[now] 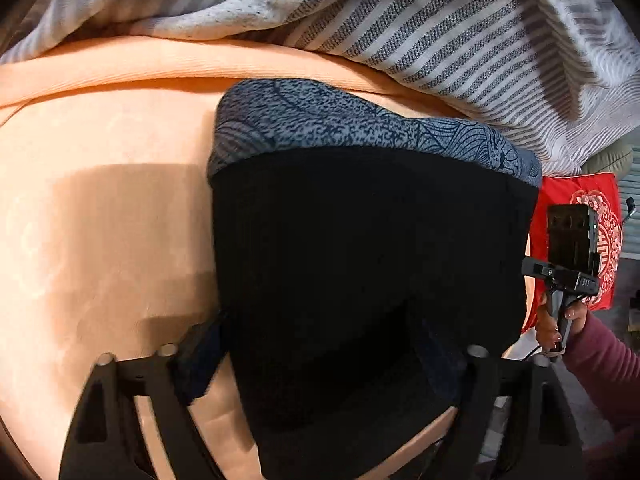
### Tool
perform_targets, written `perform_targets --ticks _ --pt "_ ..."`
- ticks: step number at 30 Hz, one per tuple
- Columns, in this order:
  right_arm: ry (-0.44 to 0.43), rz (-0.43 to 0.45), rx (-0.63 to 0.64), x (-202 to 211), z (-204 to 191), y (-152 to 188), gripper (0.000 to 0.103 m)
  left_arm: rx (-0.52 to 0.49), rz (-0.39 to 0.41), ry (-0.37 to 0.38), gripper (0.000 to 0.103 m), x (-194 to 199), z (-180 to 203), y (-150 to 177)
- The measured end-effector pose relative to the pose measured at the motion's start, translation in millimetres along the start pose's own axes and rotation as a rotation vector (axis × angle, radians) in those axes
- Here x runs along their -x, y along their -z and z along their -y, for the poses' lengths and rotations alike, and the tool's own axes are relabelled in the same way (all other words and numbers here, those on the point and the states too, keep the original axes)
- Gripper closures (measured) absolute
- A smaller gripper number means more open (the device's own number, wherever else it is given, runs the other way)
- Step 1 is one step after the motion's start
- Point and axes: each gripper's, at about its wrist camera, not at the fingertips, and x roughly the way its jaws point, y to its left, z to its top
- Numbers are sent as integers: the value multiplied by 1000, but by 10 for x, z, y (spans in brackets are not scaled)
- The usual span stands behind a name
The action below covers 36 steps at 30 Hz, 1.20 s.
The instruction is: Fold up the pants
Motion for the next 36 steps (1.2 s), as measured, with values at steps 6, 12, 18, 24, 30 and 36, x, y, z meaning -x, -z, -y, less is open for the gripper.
perform_targets --ticks 6,12,18,24,30,36 --pt "-108 21 -29 -109 92 -111 29 6 18 6 10 -81 -13 32" --pt "-56 33 -81 -60 -21 -126 54 -29 101 -89 29 20 261 206" --pt "-76 73 -80 107 -221 44 63 -43 158 -123 42 242 425 360" --pt "-116 90 -95 424 -296 323 63 -61 176 -116 42 428 664 601" --pt "-107 101 -95 673 -352 695 63 -86 166 -134 42 261 1014 950" --pt "-70 84 -104 611 -275 995 63 -45 126 -135 42 -45 989 1211"
